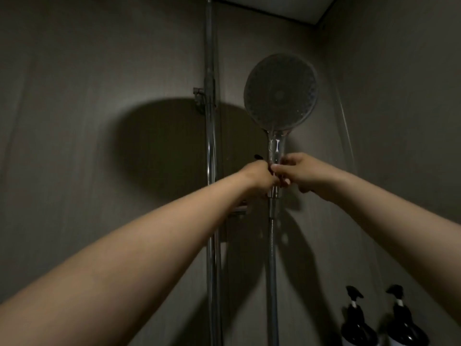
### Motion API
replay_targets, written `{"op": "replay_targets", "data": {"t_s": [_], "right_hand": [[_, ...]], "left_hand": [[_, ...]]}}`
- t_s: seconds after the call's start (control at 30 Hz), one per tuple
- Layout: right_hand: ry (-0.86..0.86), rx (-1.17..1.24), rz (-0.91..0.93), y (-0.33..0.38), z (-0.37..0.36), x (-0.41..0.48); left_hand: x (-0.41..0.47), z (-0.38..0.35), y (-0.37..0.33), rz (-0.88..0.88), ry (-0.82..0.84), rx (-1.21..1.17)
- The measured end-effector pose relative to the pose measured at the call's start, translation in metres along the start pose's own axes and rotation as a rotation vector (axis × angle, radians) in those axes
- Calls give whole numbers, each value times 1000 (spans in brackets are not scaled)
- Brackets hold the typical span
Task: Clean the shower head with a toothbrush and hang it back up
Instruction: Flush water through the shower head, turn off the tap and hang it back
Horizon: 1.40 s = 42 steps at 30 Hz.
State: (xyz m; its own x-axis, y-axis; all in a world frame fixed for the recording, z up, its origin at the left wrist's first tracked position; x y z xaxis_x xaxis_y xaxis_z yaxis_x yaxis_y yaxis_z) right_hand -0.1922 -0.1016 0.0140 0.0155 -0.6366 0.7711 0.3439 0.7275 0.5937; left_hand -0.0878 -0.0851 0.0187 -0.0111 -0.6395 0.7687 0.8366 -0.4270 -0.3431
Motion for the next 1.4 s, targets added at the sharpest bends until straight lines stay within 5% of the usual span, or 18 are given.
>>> {"op": "replay_targets", "data": {"t_s": [0.17, 0.3, 0.37, 0.87, 1.4], "right_hand": [[-27, 87, 71, 5, -8, 20], [-38, 168, 119, 10, -16, 34], [-31, 160, 140, 13, -20, 41], [-7, 126, 146, 32, -30, 53], [18, 66, 142, 72, -35, 49]], "left_hand": [[18, 10, -1, 14, 64, 151], [20, 12, 28, 403, 267, 203], [22, 12, 36, 455, 249, 134], [20, 34, 37, 407, 152, -117], [10, 69, 22, 296, 60, -134]]}}
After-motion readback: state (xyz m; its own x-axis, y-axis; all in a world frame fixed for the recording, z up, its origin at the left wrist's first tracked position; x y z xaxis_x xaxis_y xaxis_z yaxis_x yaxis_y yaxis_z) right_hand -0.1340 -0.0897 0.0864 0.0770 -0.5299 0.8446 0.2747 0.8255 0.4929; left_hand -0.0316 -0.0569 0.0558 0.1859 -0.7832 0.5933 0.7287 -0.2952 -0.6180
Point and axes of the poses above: each hand's wrist, its own x-axis towards the middle knuckle, its own z-axis out of the back of the hand, y = z × x, the point moved 4 cm from there along x, towards the middle knuckle, and after that the axes turned 15 degrees about -y, right-handed, at the moved point
